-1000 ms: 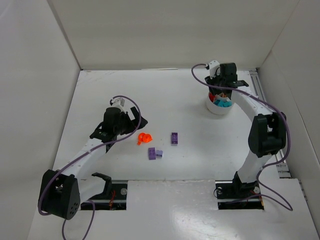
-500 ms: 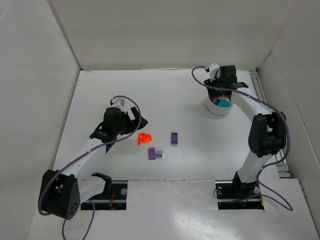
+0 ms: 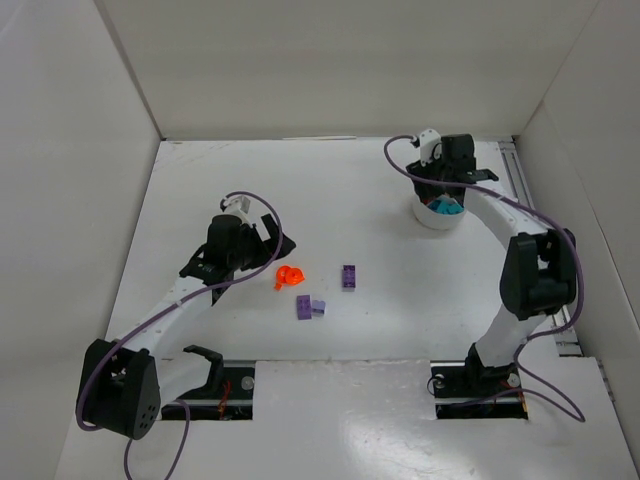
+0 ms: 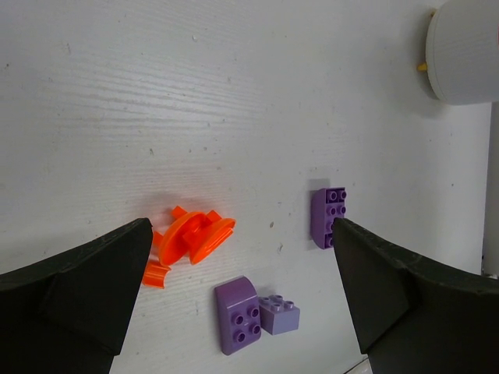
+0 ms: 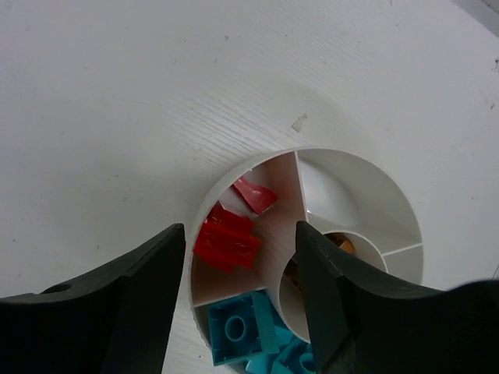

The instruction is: Sort the legos into containers by color

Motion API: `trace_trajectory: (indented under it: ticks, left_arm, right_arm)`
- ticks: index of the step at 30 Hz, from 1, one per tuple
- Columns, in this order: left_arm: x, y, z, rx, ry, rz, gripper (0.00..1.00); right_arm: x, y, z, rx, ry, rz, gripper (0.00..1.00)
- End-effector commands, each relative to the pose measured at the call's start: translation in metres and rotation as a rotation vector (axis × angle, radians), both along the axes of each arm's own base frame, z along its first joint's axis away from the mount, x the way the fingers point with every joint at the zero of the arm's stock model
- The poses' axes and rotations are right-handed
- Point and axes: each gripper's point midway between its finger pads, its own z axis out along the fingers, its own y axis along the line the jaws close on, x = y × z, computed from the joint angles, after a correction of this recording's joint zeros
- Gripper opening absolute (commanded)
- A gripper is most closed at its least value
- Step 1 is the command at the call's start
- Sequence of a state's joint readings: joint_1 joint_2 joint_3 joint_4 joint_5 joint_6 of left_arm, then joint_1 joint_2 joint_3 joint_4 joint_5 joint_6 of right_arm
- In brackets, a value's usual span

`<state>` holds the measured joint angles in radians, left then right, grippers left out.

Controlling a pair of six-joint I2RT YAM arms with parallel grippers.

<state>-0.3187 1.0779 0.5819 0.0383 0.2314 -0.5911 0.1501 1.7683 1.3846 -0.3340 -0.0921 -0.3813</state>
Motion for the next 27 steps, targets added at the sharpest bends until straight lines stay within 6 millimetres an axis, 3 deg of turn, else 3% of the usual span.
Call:
trace_trajectory:
  ticks: [1,5,8,10,12,13,18,25,27]
  left_arm:
    - [0.000,0.005,0.003,0.005,-0.014,0.024,1.00]
    - [-0.003,0.011,-0.011,0.025,0.037,0.059,1.00]
    - [-0.007,0.005,-0.017,0.056,0.047,0.059,1.00]
    - [-0.011,0.005,-0.023,0.111,0.052,0.082,0.95]
    - [-0.015,0.007,-0.037,0.137,0.089,0.097,0.89]
    - [-0.015,0.012,-0.041,0.147,0.097,0.122,0.78]
    - [-0.019,0.023,-0.060,0.170,0.141,0.192,0.51]
    - [-0.027,0.023,-0.073,0.191,0.121,0.147,0.46]
    - [-0.027,0.021,-0.077,0.197,0.130,0.129,0.40]
  right_arm:
    - [0.000,0.001,0.058,0.028,-0.174,0.027,0.65]
    - [-0.013,0.005,0.092,0.019,-0.291,0.067,0.74]
    - [-0.029,0.006,0.110,0.029,-0.357,0.075,0.78]
    - [-0.036,0.007,0.115,0.021,-0.382,0.081,0.80]
    - [-0.050,0.005,0.113,0.021,-0.386,0.081,0.80]
    - [-0.055,0.005,0.113,0.032,-0.384,0.075,0.80]
    - [-0.076,0.001,0.109,0.040,-0.388,0.070,0.80]
    - [-0.089,-0.004,0.103,0.028,-0.370,0.054,0.80]
    - [-0.089,-0.010,0.101,0.020,-0.358,0.038,0.80]
